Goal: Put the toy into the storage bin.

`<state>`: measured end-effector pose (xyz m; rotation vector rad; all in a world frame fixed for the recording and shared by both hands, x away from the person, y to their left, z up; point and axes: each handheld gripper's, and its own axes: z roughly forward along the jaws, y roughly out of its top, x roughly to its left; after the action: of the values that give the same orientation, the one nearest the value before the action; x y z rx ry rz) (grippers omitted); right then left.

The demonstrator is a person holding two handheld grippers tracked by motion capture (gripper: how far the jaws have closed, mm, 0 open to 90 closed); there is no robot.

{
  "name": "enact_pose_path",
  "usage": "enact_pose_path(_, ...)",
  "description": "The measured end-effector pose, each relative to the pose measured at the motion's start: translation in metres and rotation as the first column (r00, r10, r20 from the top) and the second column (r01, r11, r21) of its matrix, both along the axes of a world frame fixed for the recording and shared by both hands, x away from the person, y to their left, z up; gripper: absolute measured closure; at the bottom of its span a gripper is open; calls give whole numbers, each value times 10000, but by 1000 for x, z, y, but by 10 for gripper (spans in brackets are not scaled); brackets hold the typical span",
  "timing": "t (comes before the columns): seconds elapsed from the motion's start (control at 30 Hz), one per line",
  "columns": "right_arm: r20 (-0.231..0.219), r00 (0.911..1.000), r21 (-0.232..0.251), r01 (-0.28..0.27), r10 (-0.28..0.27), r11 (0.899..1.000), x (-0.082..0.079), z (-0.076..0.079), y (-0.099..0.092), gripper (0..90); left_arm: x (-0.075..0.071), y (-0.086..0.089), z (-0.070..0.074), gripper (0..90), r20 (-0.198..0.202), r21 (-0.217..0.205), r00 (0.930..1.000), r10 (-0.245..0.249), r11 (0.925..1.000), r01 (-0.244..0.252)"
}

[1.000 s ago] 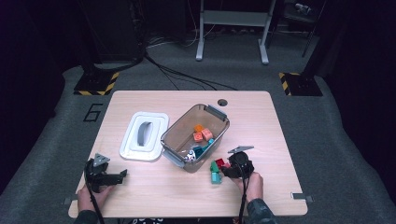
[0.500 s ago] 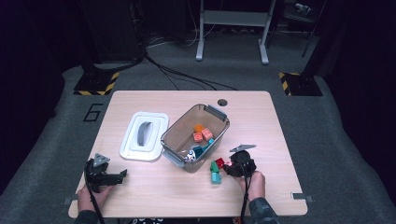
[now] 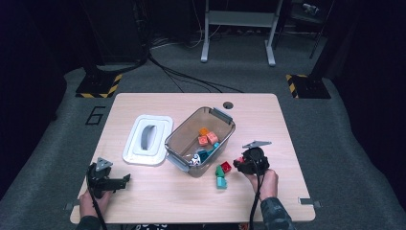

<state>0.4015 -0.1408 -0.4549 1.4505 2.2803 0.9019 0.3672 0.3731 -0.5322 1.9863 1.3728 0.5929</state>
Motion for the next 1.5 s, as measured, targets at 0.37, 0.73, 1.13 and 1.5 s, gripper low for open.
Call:
enact_pose_path(0.37, 405, 9991, 54, 81, -83, 10000, 9, 21, -5, 587, 0, -1, 0, 16, -57, -40, 10000, -33, 10000, 33)
enact_pose_path(0.73, 661, 9976, 52, 201, -204, 9998, 16, 37, -5, 587, 0, -1, 1, 16, -94, -36, 10000, -26, 10000, 26)
enact_pose_path(1.13, 1114, 9937, -93, 98, -87, 9999, 26, 62, -3, 588, 0, -1, 1, 16, -97, -33, 9999, -31, 10000, 31)
enact_pose_path(1.5, 1509, 9885, -222, 148, -113, 9996, 35, 89, 4, 588, 0, -1, 1, 16, -85, -38, 10000, -26, 10000, 25)
